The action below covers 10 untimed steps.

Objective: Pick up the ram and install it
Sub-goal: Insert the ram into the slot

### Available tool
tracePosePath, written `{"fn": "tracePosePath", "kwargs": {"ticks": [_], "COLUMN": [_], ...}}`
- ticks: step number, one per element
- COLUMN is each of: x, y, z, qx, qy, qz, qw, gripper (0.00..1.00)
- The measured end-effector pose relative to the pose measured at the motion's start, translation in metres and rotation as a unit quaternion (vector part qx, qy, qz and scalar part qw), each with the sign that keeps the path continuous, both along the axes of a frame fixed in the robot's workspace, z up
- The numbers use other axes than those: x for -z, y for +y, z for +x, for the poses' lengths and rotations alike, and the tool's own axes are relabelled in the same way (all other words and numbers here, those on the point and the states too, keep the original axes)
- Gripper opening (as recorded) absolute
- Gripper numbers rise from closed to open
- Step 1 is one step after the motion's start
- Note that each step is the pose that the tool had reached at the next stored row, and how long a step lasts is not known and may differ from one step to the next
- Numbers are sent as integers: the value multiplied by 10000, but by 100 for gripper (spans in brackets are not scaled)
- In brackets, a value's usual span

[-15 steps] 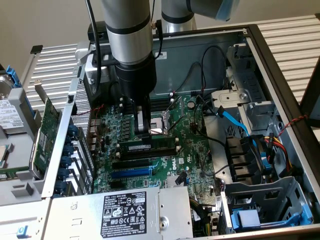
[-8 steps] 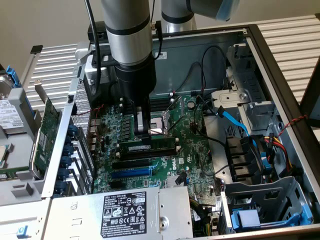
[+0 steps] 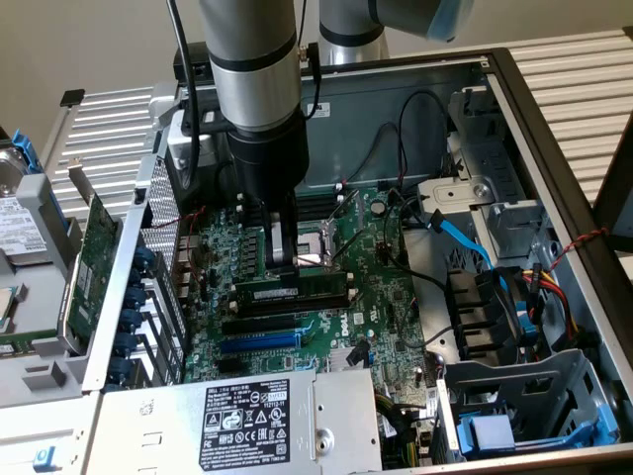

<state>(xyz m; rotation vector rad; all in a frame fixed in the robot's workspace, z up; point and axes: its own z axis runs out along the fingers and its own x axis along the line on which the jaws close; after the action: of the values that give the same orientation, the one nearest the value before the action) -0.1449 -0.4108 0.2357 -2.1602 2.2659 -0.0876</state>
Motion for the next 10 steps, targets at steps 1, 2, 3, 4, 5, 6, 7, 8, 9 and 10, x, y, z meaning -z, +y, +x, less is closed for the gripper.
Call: {"fn": "tracePosePath", "kwargs": {"ticks": [1,2,3,4,5,6,7,8,9,10], "x": [2,4,6,8,11,16,17,19,21,23], "y": [0,0,0,0,0,0,0,0,0,0], "z": [0,0,0,0,0,0,0,0,0,0], "qx": [0,0,0,0,0,0,0,0,0,0], "qy": [-1,-1,-1,0,0,0,-1,-1,-1,-2], "qz": [0,1,1,0,0,0,0,1,0,0], "qw": [10000,10000,10000,10000,10000,10000,10000,10000,10000,10000], "gripper": [12,12,12,12,12,12,12,12,12,12]}}
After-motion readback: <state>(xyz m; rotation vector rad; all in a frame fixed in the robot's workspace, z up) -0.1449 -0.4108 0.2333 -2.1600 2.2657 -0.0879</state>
